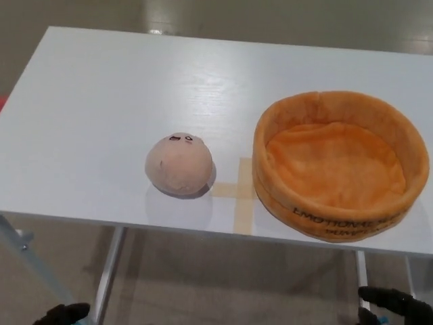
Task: Use the left hand to pick up the pink round toy on the left and place it inside the orange plate on the desk.
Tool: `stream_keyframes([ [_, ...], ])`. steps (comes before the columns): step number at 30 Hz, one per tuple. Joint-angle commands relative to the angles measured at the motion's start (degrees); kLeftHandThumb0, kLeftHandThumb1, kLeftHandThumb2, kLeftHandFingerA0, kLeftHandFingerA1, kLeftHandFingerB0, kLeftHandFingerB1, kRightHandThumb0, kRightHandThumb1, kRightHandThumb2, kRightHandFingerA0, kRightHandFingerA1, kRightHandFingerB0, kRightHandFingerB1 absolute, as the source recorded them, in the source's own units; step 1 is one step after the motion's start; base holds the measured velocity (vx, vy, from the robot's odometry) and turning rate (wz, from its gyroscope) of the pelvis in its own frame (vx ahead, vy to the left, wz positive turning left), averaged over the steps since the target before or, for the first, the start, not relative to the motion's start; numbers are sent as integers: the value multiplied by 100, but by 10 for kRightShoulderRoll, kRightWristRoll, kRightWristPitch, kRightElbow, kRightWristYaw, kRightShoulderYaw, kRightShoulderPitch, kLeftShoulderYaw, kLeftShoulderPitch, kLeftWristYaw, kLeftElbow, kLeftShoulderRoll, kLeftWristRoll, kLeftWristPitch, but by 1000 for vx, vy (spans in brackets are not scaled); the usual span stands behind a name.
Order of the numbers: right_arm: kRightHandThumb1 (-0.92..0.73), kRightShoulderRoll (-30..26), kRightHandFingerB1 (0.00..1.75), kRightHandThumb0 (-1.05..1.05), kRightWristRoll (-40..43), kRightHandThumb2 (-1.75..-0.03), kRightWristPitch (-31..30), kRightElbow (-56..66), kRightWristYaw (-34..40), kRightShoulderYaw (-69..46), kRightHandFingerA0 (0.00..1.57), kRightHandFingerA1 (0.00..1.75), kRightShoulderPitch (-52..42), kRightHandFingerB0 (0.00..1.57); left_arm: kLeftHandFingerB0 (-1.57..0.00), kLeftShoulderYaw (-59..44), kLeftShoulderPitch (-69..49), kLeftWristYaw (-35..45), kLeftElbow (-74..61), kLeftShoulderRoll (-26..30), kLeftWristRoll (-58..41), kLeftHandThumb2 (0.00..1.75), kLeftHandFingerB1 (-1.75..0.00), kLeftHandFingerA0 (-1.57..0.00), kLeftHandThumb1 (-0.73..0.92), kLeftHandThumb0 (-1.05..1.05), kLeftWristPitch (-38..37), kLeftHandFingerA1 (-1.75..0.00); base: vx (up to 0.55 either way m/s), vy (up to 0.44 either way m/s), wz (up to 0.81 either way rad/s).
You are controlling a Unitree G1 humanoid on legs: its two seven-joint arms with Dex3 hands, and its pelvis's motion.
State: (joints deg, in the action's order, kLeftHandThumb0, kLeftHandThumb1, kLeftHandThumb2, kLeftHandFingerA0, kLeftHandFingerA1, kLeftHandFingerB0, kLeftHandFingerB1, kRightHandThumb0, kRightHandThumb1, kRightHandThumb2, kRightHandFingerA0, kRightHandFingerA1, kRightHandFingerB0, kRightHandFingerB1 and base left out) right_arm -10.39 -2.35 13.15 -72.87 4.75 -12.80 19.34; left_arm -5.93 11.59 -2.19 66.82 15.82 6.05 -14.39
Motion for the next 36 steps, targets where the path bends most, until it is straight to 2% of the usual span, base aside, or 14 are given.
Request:
stream_keyframes([
  [1, -62, 1, 56, -25, 11, -58, 32, -14, 8, -8, 72, 63, -4, 65, -38, 3, -8, 33, 10, 3, -7, 58, -35, -33, 53, -26, -49, -38, 0, 0, 0],
  [8, -63, 1, 55, -26, 9, -58, 31, -19, 12, -4, 70, 63, 0, 63, -18, 65, -39, 177, -47, 35, 8, 56, -28, -13, 52, -35, -116, -28, 0, 0, 0],
  [9, -63, 1, 56, -24, 9, -58, 33, -18, 14, -4, 72, 65, 0, 65, 0, 83, -53, 220, -85, 46, 7, 94, -47, -1, 45, -25, -132, -50, 0, 0, 0],
  [13, -63, 2, 57, -25, 9, -57, 34, -18, 11, -3, 72, 65, 0, 67, -15, 113, -98, 287, -194, 69, -13, 63, -31, -14, 50, -45, -149, -33, 0, 0, 0],
  [16, -63, 2, 57, -24, 8, -58, 35, -18, 13, -2, 73, 67, 1, 67, -13, 123, -151, 361, -327, 80, -80, 65, -32, -12, 48, -46, -95, -35, 0, 0, 0],
  [17, -63, 1, 57, -24, 8, -58, 34, -18, 13, -2, 72, 65, 1, 65, 0, 131, -175, 385, -397, 90, -107, 96, -46, -1, 48, -25, -51, -49, 0, 0, 0],
  [18, -63, 1, 56, -25, 7, -58, 31, -18, 13, -1, 72, 64, 2, 66, 0, 137, -193, 414, -448, 98, -136, 98, -47, -1, 52, -24, -25, -50, 0, 0, 0],
  [19, -62, 0, 57, -25, 7, -58, 30, -18, 13, -1, 73, 66, 3, 66, -10, 140, -202, 432, -472, 103, -156, 63, -29, -10, 55, -37, -14, -23, 0, 0, 0],
  [21, -63, 0, 57, -25, 8, -57, 29, -19, 12, -1, 73, 66, 4, 65, -11, 145, -217, 451, -514, 111, -182, 57, -26, -6, 58, -32, 11, -28, 0, 0, 0],
  [22, -61, 0, 57, -25, 8, -57, 29, -19, 13, -2, 73, 66, 5, 67, 0, 153, -230, 458, -556, 121, -195, 102, -47, -2, 57, -23, 32, -50, 0, 0, 0],
  [25, -62, -1, 58, -24, 8, -58, 28, -20, 15, -2, 75, 68, 6, 68, 0, 176, -256, 460, -659, 151, -204, 102, -47, -1, 58, -24, 59, -50, 0, 0, 0],
  [28, -62, -1, 57, -24, 7, -58, 26, -20, 15, -2, 73, 66, 7, 67, -1, 189, -266, 456, -724, 169, -204, 100, -47, -1, 54, -26, 88, -48, 0, 0, 0],
  [29, -62, -1, 58, -23, 8, -57, 27, -20, 15, -2, 73, 68, 6, 67, -12, 196, -269, 455, -757, 179, -203, 65, -31, -13, 56, -43, 94, -34, 0, 0, 0],
  [36, -62, -1, 59, -24, 7, -58, 33, -20, 15, -1, 75, 70, 4, 68, -13, 221, -267, 469, -883, 211, -252, 66, -32, -15, 56, -43, 129, -36, 0, 0, 0],
])
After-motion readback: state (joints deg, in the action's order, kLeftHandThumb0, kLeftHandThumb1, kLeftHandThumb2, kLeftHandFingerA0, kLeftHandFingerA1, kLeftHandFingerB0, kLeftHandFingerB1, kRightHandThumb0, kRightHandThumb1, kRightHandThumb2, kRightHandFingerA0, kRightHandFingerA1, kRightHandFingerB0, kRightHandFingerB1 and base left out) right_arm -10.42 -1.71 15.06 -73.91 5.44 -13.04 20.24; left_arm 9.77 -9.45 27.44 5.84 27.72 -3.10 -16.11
